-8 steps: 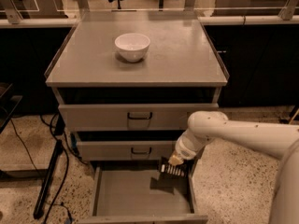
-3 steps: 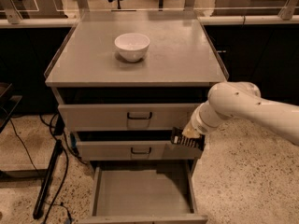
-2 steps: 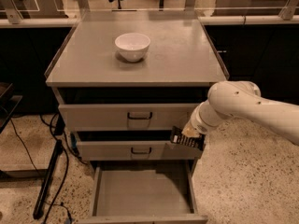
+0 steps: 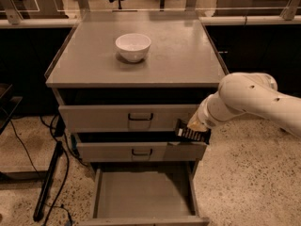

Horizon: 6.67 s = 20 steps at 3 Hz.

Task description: Pick rxbar chocolate from bottom drawer and place on counter

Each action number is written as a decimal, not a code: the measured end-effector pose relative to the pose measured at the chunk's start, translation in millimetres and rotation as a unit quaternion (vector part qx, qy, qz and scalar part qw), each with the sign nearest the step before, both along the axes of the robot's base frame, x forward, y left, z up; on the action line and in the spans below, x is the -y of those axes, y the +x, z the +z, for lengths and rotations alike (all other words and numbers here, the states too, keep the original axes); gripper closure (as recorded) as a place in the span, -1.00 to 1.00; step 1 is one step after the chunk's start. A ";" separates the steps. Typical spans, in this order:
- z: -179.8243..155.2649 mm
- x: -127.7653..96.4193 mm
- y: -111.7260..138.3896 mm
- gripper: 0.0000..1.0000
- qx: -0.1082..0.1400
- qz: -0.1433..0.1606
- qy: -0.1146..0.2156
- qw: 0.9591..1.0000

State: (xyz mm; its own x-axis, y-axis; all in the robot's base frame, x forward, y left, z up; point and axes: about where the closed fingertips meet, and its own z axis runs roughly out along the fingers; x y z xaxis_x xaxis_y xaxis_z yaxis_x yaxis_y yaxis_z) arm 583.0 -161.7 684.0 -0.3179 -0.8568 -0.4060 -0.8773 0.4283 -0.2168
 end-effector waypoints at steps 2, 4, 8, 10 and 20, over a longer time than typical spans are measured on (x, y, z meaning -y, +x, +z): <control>52.4 7.0 1.6 1.00 0.042 0.001 -0.018 0.999; 101.2 2.1 10.5 1.00 0.093 0.012 -0.026 0.995; 191.7 9.7 49.2 1.00 0.177 0.021 -0.023 0.984; 234.9 10.7 69.9 1.00 0.211 0.030 -0.026 0.977; 180.9 15.5 125.1 -0.89 0.128 0.080 -0.024 0.988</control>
Offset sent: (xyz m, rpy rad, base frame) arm 0.0016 -0.0069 0.0439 -0.0311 -0.0703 0.0007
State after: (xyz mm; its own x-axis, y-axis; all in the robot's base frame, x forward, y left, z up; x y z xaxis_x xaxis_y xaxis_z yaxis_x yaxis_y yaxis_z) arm 708.1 -177.2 865.0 -0.0686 -0.9082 -0.4129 -0.8470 0.2717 -0.4569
